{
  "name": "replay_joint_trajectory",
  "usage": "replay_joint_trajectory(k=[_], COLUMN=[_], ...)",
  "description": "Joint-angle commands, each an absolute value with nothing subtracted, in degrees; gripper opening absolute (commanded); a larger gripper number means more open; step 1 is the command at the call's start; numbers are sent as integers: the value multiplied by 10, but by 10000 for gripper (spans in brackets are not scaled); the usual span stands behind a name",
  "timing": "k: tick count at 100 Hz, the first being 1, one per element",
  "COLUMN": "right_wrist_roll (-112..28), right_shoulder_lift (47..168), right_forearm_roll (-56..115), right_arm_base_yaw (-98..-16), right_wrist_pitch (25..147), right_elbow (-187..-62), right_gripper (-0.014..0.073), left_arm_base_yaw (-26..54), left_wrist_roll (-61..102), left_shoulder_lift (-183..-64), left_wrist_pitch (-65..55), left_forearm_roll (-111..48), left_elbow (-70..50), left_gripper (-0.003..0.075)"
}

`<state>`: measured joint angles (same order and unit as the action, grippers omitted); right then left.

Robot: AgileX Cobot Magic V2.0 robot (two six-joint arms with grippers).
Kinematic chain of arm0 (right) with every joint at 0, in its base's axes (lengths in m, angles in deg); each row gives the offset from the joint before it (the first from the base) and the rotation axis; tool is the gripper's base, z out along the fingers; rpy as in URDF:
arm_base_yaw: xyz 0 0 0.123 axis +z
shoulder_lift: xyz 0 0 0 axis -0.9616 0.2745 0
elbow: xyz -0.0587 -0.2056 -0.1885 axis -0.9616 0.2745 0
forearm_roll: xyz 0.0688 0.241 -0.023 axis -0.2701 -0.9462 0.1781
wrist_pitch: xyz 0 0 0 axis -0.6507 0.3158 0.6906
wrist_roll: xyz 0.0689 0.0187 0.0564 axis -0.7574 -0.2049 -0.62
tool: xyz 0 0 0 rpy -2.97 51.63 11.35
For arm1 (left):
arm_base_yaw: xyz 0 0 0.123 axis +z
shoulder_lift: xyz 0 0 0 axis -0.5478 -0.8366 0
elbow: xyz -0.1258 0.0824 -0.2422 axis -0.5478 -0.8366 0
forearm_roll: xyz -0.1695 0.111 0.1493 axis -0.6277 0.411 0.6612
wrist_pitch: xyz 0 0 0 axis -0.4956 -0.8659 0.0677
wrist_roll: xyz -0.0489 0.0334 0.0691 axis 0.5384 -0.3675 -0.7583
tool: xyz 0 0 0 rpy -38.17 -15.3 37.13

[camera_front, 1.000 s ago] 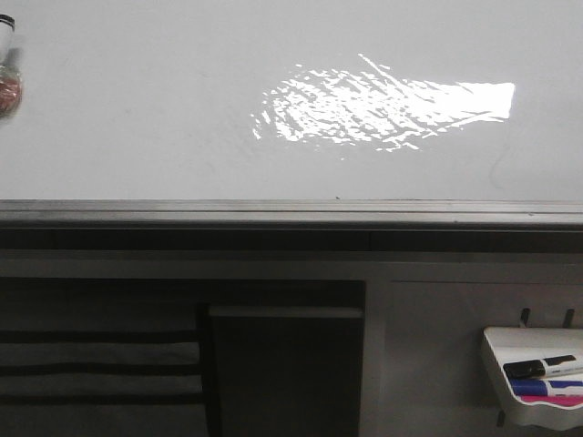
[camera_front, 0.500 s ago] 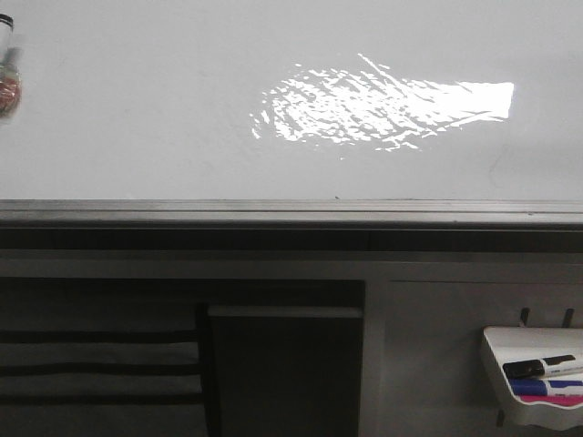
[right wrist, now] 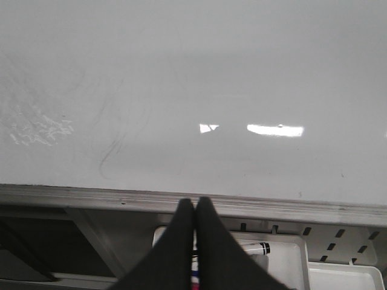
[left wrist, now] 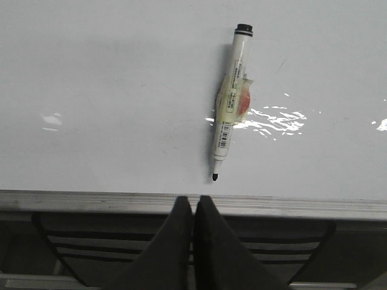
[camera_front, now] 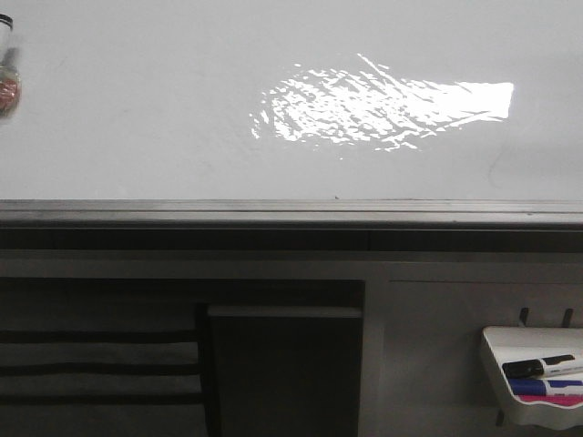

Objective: Write number 9 on whiteboard

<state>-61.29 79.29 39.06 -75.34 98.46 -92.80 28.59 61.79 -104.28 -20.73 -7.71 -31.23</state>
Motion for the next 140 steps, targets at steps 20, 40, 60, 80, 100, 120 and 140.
replay_joint_trajectory(k=[20, 40, 60, 80, 100, 120, 140], right_wrist_roll=[-610, -610, -610, -610, -610, -610, -610], right_shoulder_lift=[799, 799, 799, 799, 799, 799, 799], right_forearm_roll=[410, 415, 415, 415, 415, 411, 408], right_arm_base_yaw=[-757, -757, -757, -757, -757, -757, -757], right_wrist_pitch=[942, 945, 945, 945, 945, 945, 949], right_elbow=[-948, -948, -948, -948, -948, -948, -948], right_gripper=[15, 497, 659, 657, 657, 657, 657], left_arm_base_yaw=[286, 286, 286, 286, 286, 284, 268], left_wrist_roll=[622, 622, 622, 622, 622, 619, 619], left_shoulder_lift=[-1048, -1048, -1048, -1048, -1050, -1097, -1181], left_wrist_pitch=[-152, -167, -148, -148, -127, -113, -62], left_forearm_roll=[-58, -31, -31, -31, -65, -63, -62], left_elbow=[-292, -292, -292, -292, -292, -292, -292], left_gripper=[6, 424, 638, 603, 563, 504, 455])
